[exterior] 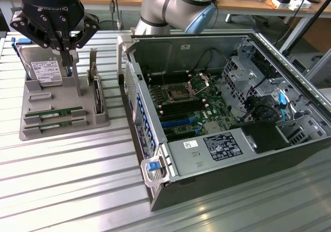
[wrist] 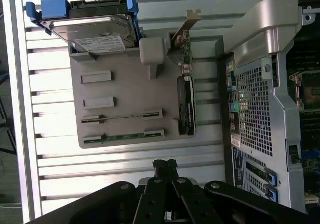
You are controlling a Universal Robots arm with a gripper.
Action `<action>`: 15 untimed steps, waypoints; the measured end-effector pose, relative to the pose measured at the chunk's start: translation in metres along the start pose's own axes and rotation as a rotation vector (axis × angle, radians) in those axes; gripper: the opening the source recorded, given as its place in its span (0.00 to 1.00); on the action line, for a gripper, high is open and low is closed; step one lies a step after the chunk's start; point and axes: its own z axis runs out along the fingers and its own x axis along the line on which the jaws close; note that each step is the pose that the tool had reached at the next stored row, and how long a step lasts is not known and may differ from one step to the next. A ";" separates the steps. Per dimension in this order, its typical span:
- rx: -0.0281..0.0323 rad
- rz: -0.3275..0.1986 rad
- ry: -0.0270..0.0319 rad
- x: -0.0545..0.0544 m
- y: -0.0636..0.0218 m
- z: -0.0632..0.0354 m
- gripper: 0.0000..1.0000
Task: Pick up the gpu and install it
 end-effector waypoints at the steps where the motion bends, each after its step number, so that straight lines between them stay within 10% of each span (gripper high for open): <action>1: 0.0000 0.000 0.0000 0.001 -0.0001 0.0000 0.11; 15: 0.0001 0.000 0.0001 0.007 -0.0006 -0.0002 0.11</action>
